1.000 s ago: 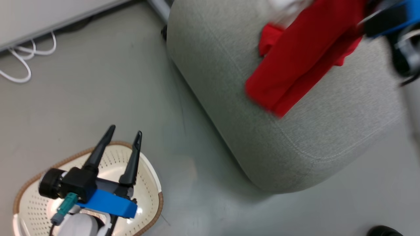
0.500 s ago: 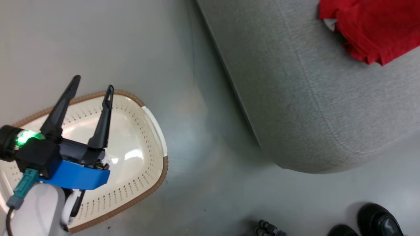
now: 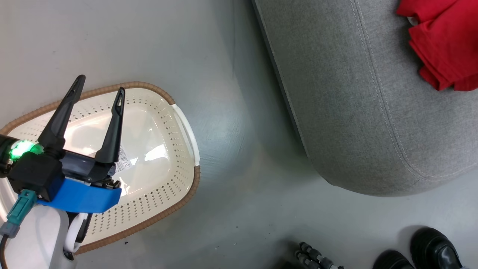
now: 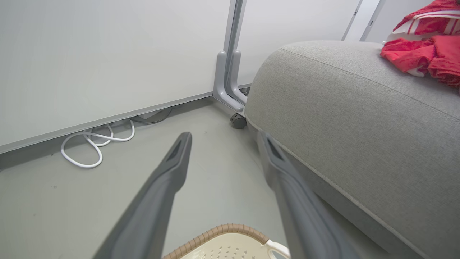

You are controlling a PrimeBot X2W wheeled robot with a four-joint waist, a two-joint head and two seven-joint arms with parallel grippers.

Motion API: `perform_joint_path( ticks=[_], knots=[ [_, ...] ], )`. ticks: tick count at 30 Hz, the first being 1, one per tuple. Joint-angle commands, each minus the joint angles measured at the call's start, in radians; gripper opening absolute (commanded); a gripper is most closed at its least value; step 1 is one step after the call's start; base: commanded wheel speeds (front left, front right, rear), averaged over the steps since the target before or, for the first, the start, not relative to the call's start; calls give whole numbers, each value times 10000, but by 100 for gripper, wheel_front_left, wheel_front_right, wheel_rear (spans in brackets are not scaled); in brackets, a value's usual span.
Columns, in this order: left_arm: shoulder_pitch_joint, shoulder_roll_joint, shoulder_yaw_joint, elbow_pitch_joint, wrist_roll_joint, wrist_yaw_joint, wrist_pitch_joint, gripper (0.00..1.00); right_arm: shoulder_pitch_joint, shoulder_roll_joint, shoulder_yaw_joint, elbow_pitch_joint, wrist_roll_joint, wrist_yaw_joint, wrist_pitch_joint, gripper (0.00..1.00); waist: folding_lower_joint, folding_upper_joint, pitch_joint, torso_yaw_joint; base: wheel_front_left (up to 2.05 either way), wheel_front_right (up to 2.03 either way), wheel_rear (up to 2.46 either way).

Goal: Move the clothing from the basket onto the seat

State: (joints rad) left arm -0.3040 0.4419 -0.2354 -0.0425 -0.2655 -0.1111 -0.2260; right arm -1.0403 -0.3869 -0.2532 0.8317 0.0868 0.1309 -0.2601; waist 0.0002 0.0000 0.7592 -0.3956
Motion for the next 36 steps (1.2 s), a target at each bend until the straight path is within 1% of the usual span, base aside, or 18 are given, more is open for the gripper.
perform_joint_path(
  ticks=[1, 3, 11, 12, 14, 19, 24, 26, 32, 33, 36],
  knots=[
    [-176, 34, 4, -8, 18, 66, -35, 100, 152, 61, -126, 60, -62, -3, -55, 0, -2, 0, -19, 27, 0, 0, 0],
    [-161, 21, -7, 17, 22, 78, -59, 100, 251, 190, -234, 51, -93, -3, -58, 0, -2, 0, -53, 51, 0, 0, 0],
    [-70, -77, -104, 204, -45, 140, -156, 100, 572, 331, -472, -201, -479, -3, -63, 0, -2, 0, -269, 65, 0, 0, 0],
    [-85, -97, -124, 231, -52, 140, -155, 100, 588, 356, -476, -187, -521, -3, -63, 21, -2, 0, -295, 70, 0, 0, 0],
    [-105, -145, -175, 319, -60, 142, -200, 100, 613, 441, -519, -185, -586, -3, -64, 100, -2, 0, -395, 72, 0, 0, 0],
    [-141, -284, -284, 583, -145, 112, -250, 100, 767, 499, -502, -287, -763, -3, -63, 100, -2, 0, -748, 159, 0, 0, 0],
    [-114, -557, -538, 1050, -147, 52, -334, 100, 1316, 536, -315, -458, -966, -3, -59, 100, -2, 0, -1423, 354, 0, 0, 0],
    [-35, -723, -568, 1323, -217, 34, -367, 100, 1580, 574, -141, -560, -990, -3, -58, 100, -2, 0, -1823, 465, 0, 0, 0],
    [215, -1419, -527, 1966, -425, -34, -398, 100, 2711, 311, 299, -1138, -878, -3, -56, 100, -2, 0, -3089, 981, 0, 0, 0],
    [215, -1419, -527, 1966, -425, -34, -398, 100, 2711, 311, 299, -1138, -878, -3, -56, 100, -2, 0, -3089, 981, 0, 0, 0],
    [487, -1766, -302, 2094, -314, -7, -402, 100, 3419, 308, 503, -1723, -685, -1, -57, 100, -2, 0, -3743, 1226, 0, 0, 0]
  ],
)
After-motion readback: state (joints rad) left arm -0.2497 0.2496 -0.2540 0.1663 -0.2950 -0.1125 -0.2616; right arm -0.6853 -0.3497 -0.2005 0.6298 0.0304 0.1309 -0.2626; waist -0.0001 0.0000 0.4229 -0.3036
